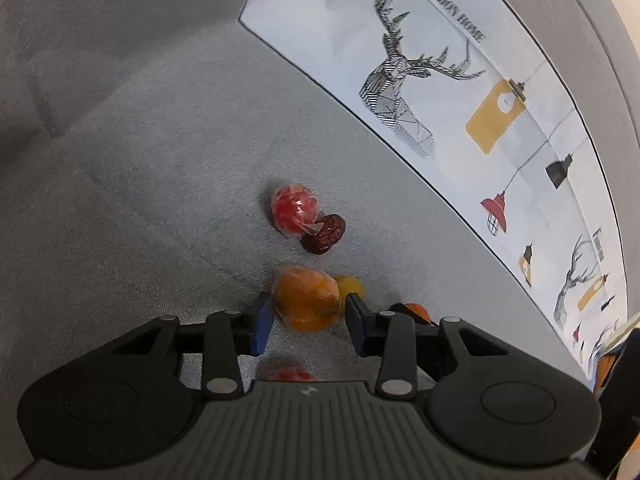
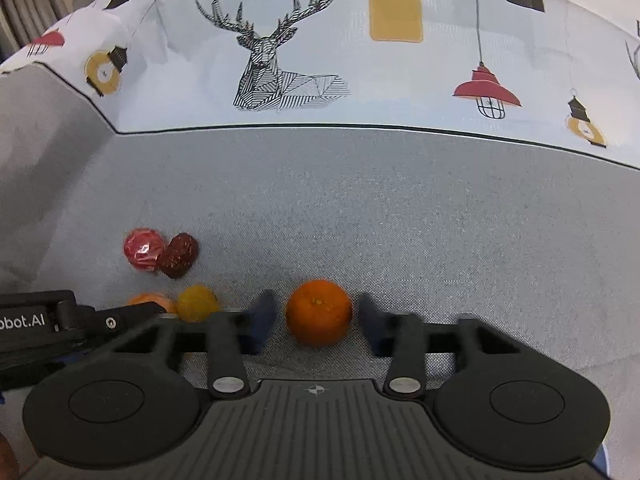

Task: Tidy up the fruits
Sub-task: 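Grasp the plastic-wrapped orange with the left tool while the right tool grasps an orange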

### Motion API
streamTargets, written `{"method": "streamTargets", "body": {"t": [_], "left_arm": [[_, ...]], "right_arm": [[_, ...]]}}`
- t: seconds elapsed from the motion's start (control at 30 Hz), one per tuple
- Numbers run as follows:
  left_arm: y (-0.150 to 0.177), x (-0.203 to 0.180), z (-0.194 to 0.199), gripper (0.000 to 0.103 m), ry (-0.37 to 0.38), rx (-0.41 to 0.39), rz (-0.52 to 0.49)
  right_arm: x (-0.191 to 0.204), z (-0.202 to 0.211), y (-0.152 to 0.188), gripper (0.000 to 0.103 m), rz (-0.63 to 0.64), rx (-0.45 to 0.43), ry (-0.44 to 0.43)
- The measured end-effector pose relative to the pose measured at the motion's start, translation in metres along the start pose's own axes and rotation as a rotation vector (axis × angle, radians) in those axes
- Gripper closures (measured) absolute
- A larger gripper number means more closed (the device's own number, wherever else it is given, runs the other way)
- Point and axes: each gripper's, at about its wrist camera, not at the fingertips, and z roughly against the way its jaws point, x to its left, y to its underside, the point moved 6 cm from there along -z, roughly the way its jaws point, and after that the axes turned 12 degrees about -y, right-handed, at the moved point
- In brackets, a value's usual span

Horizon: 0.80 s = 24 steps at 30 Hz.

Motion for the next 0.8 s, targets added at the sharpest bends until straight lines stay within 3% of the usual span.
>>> {"method": "streamTargets", "body": {"t": [0.17,0.4,0.57,0.8], "left_arm": [[-0.002,-0.005,0.009,0.067,-0.052,-0.063,-0.078],[-0.014,0.0,0.034,0.067,-0.17,-0.215,-0.126],[-0.008,0.011,0.018,0.067,-0.24,-0.13,-0.134],[-0.009,0.009,0.017,0.065,-0.261,-0.13,-0.165]], "right_arm": [[0.006,0.008,-0.002,0.068,0.03,-0.026,-0.017],[0.015,0.019,-0.004,0.068,0.042,-0.039,-0.037],[0.015,0.017,0.001,0.068,0.05,-0.019,-0.027],[0.015,0.005,0.012,0.068,0.056,0.044,-0.021]]}}
